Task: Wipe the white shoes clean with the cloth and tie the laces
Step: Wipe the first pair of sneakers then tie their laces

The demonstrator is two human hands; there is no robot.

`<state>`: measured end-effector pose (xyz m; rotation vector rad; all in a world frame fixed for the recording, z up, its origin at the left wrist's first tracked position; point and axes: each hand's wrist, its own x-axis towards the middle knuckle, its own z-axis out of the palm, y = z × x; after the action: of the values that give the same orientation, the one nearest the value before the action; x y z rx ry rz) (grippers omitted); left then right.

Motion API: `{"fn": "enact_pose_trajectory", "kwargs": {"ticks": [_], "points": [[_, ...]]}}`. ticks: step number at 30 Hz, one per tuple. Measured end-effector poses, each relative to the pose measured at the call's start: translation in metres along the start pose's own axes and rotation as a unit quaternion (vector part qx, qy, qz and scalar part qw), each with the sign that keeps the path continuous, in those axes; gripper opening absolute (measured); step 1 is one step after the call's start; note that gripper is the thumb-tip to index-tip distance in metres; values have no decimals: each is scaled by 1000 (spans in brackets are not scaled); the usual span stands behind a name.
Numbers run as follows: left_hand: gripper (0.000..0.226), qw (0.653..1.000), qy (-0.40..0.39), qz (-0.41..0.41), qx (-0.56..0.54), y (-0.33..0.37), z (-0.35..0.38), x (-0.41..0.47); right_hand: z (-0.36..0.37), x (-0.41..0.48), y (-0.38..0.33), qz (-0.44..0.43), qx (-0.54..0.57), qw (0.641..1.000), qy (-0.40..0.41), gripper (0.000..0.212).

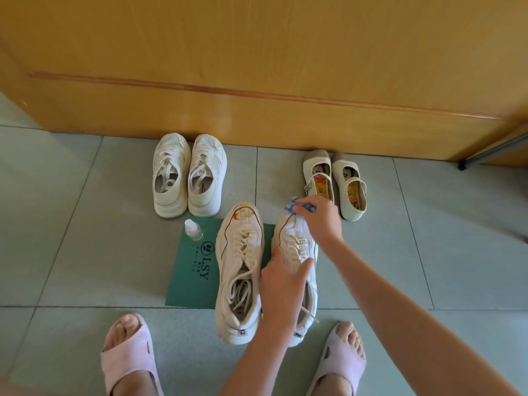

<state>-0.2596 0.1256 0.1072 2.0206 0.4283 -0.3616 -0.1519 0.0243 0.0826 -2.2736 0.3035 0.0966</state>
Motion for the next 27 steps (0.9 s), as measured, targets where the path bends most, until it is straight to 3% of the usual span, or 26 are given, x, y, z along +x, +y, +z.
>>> {"fn": "enact_pose_trajectory", "kwargs": {"ticks": [5, 11, 13, 16, 18, 21, 27], "points": [[29, 1000, 14, 5, -1, -4, 3, 0, 10, -18, 2, -81, -46, 996, 3, 13], [28, 999, 36, 21, 3, -6, 4, -2, -6, -31, 13, -149, -107, 981, -58, 13], [31, 999, 40, 23, -3, -6, 3, -2, -10, -36, 13, -139, -102, 981, -85, 13], [34, 999, 47, 9, -18, -3, 2, -4, -22, -37, 8, -53, -3, 990, -131, 13], [38, 998, 50, -6, -37, 1, 1, -5, -30, -30, 4, -11, 65, 994, -92, 14], [57, 997, 55, -36, -48, 3, 1, -5, -35, -14, 2, 32, 122, 991, 48, 15], [54, 995, 61, -61, -44, 2, 4, -3, 5, -24, 5, 17, -14, 999, 38, 17]]}}
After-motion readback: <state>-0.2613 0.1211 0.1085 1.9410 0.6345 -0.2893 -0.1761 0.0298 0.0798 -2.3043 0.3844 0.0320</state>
